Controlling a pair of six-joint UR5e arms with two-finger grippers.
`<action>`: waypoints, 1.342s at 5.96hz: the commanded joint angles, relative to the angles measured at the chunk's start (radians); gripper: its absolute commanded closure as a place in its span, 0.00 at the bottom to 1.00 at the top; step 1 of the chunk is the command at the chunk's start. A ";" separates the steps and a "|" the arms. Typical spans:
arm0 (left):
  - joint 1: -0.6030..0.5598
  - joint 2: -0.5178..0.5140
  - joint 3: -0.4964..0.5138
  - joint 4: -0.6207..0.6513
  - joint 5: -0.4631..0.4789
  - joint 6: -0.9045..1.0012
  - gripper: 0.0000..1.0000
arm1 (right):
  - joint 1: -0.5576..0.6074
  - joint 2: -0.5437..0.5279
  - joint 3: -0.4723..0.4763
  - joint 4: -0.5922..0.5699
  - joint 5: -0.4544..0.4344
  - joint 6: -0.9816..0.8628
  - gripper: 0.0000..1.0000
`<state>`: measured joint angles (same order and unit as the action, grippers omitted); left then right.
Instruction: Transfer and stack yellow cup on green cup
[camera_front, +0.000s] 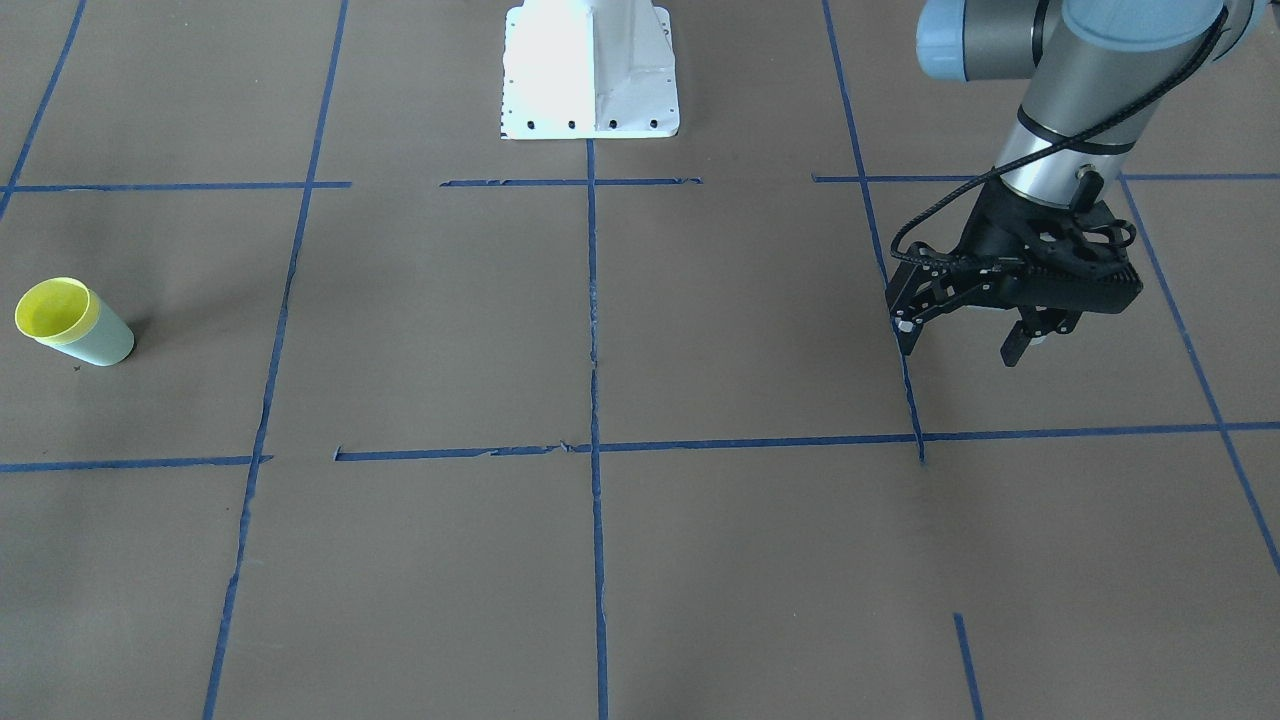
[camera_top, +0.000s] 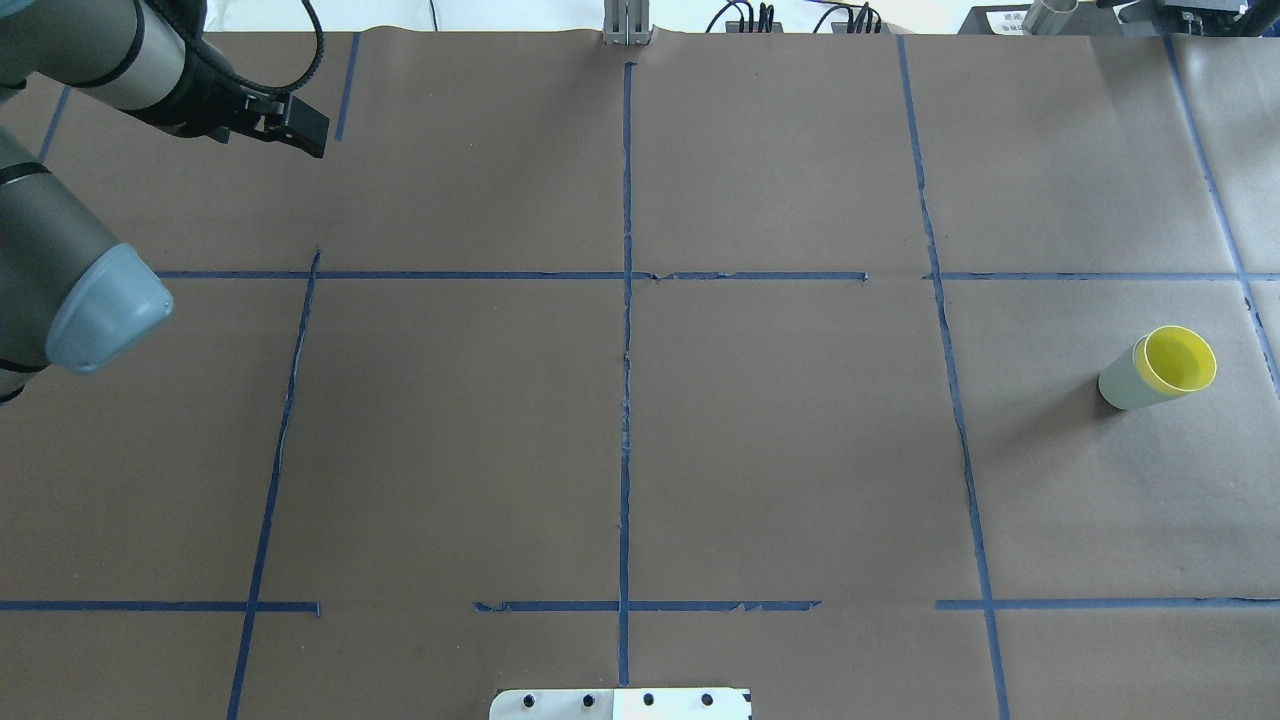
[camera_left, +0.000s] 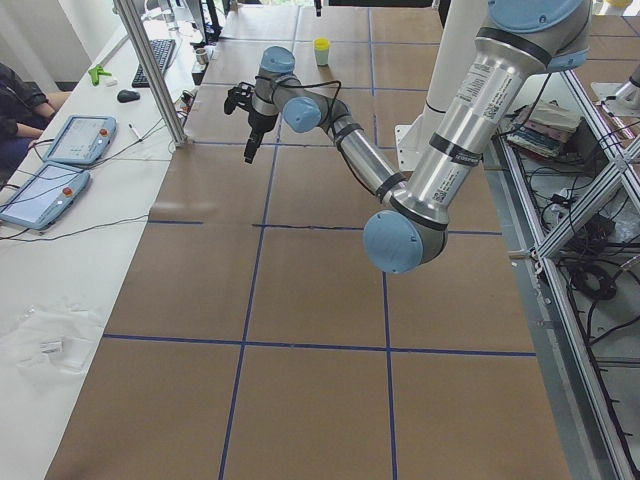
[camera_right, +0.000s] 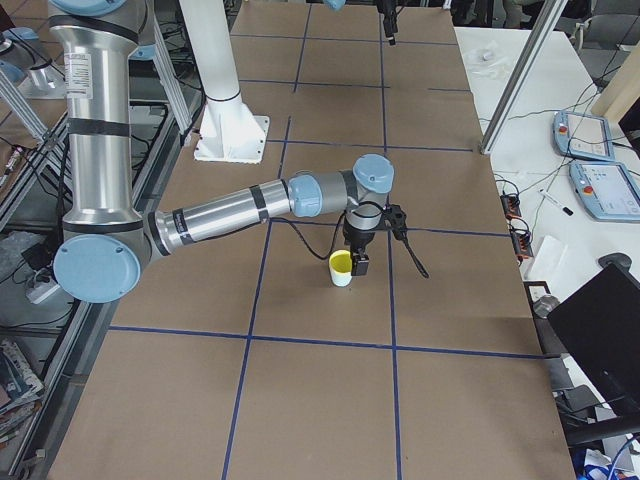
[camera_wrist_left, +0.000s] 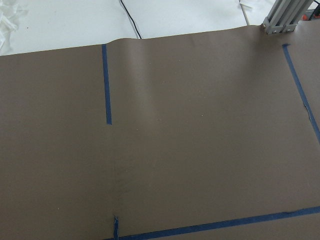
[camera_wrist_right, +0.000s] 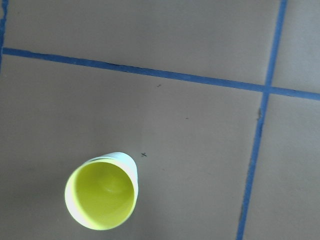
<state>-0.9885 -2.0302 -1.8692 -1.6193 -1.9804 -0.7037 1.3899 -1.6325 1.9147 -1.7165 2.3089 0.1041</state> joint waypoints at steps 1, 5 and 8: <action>-0.106 0.042 0.010 0.124 -0.105 0.295 0.00 | 0.127 -0.096 0.009 -0.003 0.003 -0.129 0.00; -0.410 0.357 0.011 0.289 -0.265 0.787 0.00 | 0.127 -0.139 0.006 -0.002 0.001 -0.123 0.00; -0.461 0.552 0.025 0.285 -0.275 0.805 0.00 | 0.126 -0.136 0.006 0.000 0.003 -0.121 0.00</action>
<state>-1.4436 -1.5316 -1.8523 -1.3336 -2.2560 0.0983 1.5161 -1.7701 1.9206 -1.7166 2.3106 -0.0169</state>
